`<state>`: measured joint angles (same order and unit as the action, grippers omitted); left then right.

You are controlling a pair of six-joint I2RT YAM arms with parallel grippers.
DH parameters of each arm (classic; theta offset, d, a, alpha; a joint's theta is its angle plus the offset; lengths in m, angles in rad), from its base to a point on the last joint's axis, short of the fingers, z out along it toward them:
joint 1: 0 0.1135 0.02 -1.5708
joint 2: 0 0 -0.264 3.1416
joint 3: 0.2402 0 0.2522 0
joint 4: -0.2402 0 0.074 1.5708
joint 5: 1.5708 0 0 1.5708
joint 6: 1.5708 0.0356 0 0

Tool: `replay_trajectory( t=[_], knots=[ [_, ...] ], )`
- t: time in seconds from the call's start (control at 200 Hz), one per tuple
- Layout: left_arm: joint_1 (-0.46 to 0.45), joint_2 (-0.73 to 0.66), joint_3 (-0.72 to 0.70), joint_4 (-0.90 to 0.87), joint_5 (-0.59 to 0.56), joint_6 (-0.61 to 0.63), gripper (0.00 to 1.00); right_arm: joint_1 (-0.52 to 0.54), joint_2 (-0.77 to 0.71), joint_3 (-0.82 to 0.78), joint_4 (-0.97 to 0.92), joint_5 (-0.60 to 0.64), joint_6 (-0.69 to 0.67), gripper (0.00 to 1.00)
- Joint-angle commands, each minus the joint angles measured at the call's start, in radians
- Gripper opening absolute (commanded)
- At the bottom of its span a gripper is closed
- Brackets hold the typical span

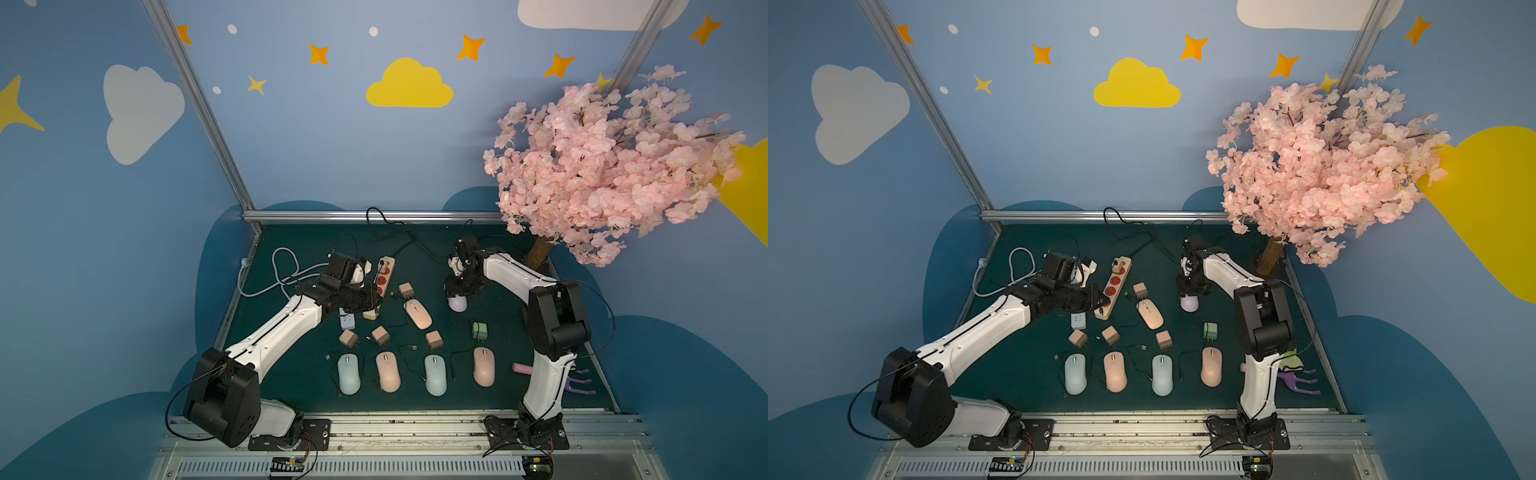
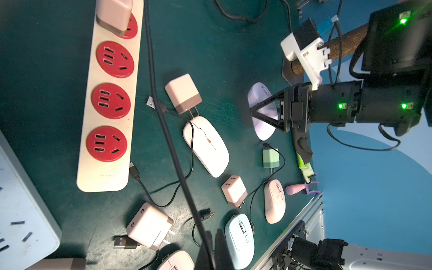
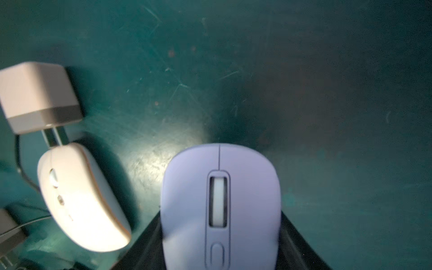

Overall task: Unplug the wireless mouse
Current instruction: Place the mouse at the center of the board, then place the power cord at the center of the board.

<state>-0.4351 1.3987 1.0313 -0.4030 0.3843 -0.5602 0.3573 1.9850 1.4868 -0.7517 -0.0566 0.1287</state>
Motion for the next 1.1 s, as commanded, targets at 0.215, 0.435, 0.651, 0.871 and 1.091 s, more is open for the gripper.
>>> replay_trajectory(
  t=[0.215, 0.435, 0.651, 0.871, 1.091],
  knots=[
    [0.011, -0.041, -0.013, -0.057, 0.008, 0.033, 0.04, 0.002, 0.107, 0.071, -0.044, 0.02, 0.018, 0.24],
    [0.016, -0.039, -0.015, -0.1, -0.048, 0.044, 0.04, 0.002, 0.091, 0.044, -0.029, 0.016, 0.031, 0.71],
    [0.017, -0.034, -0.003, -0.156, -0.123, 0.062, 0.13, 0.002, -0.003, 0.0, -0.008, 0.0, 0.04, 0.97],
    [0.016, -0.032, 0.05, -0.234, -0.263, 0.12, 0.34, 0.099, -0.247, -0.176, 0.091, 0.045, 0.078, 0.99],
    [0.011, 0.0, 0.154, -0.294, -0.353, 0.184, 0.62, 0.215, -0.381, -0.216, 0.08, 0.168, 0.161, 0.98]
  ],
)
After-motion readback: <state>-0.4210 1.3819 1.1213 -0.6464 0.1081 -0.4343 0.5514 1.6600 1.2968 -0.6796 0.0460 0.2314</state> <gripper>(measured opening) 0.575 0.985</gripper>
